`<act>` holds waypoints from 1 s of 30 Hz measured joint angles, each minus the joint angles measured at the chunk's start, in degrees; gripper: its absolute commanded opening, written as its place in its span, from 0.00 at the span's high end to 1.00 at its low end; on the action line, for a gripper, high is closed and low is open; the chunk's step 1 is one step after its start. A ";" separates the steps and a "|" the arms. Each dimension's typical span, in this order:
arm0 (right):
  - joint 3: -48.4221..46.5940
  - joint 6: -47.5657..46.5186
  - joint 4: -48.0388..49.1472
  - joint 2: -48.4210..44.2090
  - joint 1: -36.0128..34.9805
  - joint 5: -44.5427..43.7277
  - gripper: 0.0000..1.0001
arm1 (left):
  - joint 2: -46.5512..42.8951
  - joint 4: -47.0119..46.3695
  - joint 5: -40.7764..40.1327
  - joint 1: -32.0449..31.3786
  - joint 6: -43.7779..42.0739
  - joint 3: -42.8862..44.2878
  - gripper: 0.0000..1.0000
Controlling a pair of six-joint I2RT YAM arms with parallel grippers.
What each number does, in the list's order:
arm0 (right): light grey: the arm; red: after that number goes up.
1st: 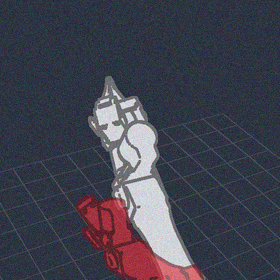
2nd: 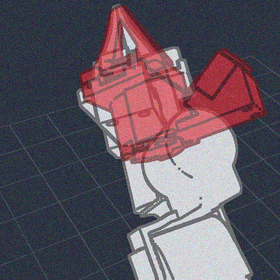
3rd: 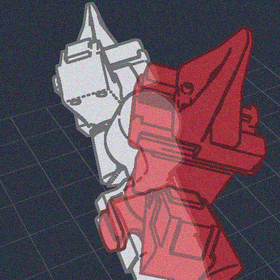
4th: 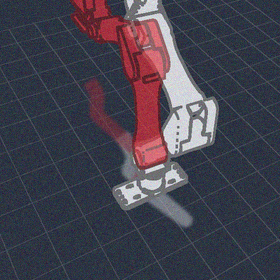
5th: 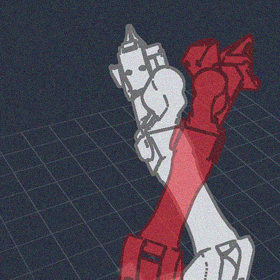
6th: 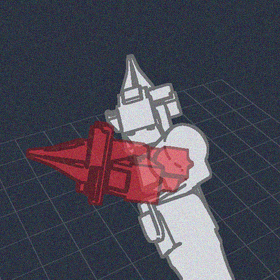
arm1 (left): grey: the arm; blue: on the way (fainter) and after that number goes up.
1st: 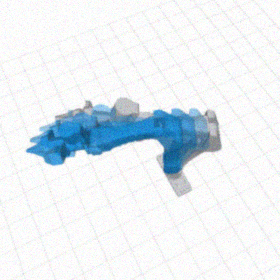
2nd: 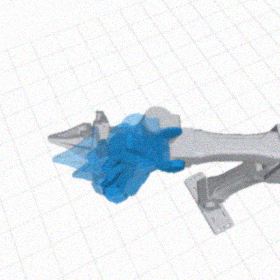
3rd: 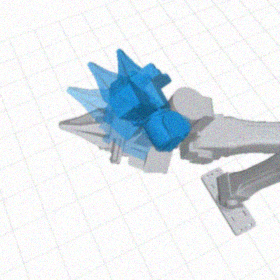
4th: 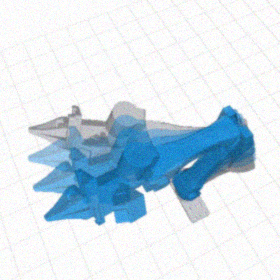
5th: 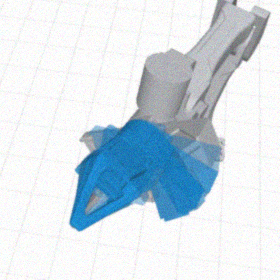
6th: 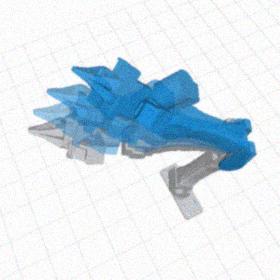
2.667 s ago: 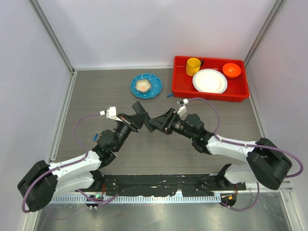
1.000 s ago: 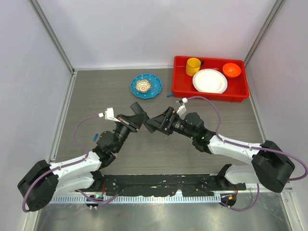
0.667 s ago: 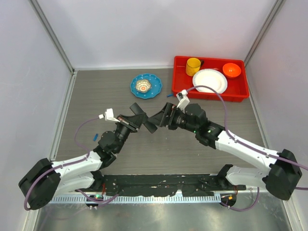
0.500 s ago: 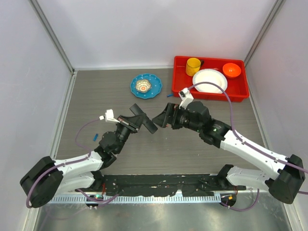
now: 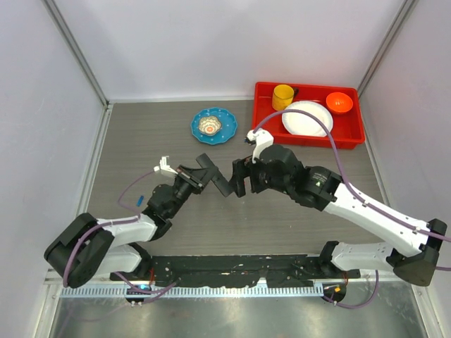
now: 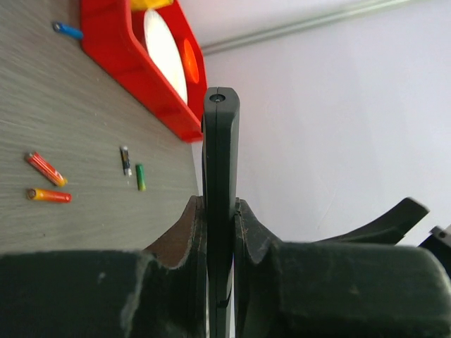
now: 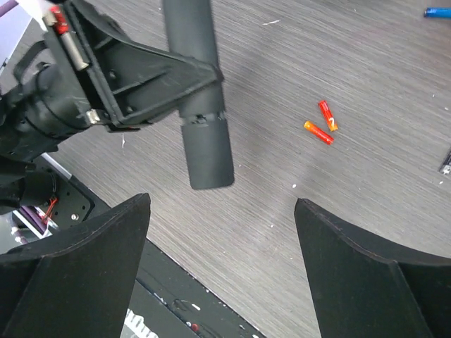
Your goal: Load the batteries into the remote control
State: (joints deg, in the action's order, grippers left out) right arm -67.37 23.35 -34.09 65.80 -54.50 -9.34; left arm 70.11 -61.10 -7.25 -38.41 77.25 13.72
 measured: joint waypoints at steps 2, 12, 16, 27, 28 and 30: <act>-2.19 -1.40 -1.79 1.09 -1.31 -0.66 0.14 | 1.46 -0.66 2.19 0.09 0.63 0.33 1.00; -4.68 -4.04 -8.61 9.79 -4.35 -2.19 0.15 | 6.69 -5.55 5.95 0.20 3.45 1.05 1.00; -4.96 -4.28 -9.38 10.73 -5.11 -2.80 0.18 | 6.78 -5.86 6.10 0.20 3.61 1.07 1.00; -6.58 -4.48 -9.79 15.56 -6.49 -4.68 0.23 | 6.27 -5.35 6.45 0.22 3.52 1.16 1.00; -6.58 -4.55 -9.81 15.82 -6.54 -4.70 0.24 | 6.01 -5.09 6.45 0.24 3.48 1.16 1.00; -6.60 -4.63 -9.81 16.33 -6.58 -4.72 0.25 | 5.46 -4.63 6.45 0.24 3.34 1.16 1.00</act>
State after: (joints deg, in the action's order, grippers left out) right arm -73.97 18.72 -43.90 82.13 -61.08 -14.06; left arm 75.57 -65.73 -0.80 -38.17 80.60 14.87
